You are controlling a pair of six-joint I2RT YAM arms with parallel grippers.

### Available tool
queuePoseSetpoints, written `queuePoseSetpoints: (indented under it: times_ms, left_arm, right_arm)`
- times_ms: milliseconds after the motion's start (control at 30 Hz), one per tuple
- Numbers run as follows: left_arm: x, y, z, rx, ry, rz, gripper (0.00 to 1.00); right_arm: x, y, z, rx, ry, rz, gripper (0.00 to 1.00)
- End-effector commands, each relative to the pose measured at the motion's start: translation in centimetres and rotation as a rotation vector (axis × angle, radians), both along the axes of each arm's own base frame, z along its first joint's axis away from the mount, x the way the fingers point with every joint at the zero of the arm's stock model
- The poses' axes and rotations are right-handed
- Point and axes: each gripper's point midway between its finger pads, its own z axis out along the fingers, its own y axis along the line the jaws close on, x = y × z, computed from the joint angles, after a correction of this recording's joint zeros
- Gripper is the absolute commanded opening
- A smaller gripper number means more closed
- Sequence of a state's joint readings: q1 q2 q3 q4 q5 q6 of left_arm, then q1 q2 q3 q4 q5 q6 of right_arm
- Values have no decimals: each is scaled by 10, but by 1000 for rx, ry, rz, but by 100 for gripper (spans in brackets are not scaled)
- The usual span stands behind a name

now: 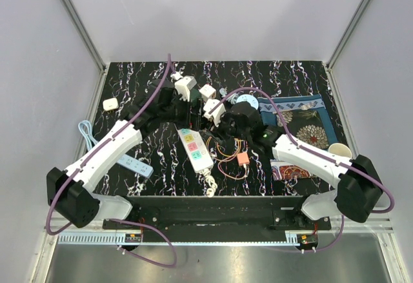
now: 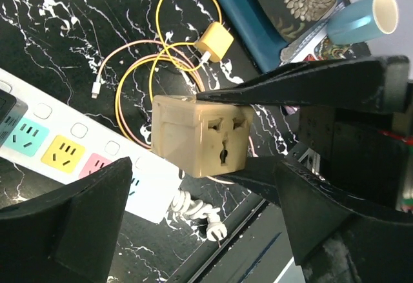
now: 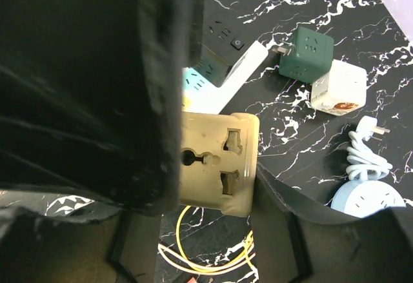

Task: Insert the plug
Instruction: Pick up the plug from the center of the board.

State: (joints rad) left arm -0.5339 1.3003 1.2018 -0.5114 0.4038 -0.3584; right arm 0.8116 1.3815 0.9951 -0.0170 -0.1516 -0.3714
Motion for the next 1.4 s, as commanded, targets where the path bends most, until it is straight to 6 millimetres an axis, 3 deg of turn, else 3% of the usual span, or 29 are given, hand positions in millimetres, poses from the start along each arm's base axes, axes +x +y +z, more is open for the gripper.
queuePoseSetpoints:
  times_ms: [0, 300, 367, 667, 700, 867, 900, 967, 1000, 1133, 1200, 1333, 1367]
  left_arm:
    - [15, -5, 6, 54, -64, 3, 91]
    - [4, -27, -20, 129, 6, -96, 87]
    - [4, -27, -28, 137, 33, -85, 83]
    - [-7, -35, -52, 159, 100, -126, 67]
    - [-8, -36, -54, 160, 106, -132, 60]
    - [-13, -40, -61, 160, 132, -152, 45]
    - [-13, -40, -62, 164, 133, -152, 34]
    - [-12, -38, -63, 171, 131, -146, 24]
    - [-11, -38, -62, 170, 125, -142, 15]
    - [-7, -34, -61, 181, 87, -119, 0]
    - [0, -30, -58, 180, 52, -96, 0]
    - [10, -17, -46, 123, 2, -40, 0]
    - [14, -9, -49, 115, 5, -16, 0]
  right_arm:
    - [-5, 12, 49, 87, -85, 47, 15]
    - [-4, 19, 50, 110, -82, 44, 16]
    - [-3, 20, 59, 155, -104, 38, 15]
    - [2, 16, 56, 200, -103, -18, 16]
    - [3, 16, 53, 203, -97, -27, 17]
    - [8, 15, 53, 228, -101, -64, 19]
    - [8, 15, 54, 235, -101, -67, 21]
    - [8, 15, 51, 235, -94, -70, 22]
    - [8, 16, 50, 239, -86, -71, 26]
    - [9, 15, 47, 264, -67, -97, 37]
    - [9, 15, 43, 274, -46, -111, 46]
    - [8, 16, 36, 294, 10, -129, 77]
    - [7, 17, 36, 299, 17, -130, 81]
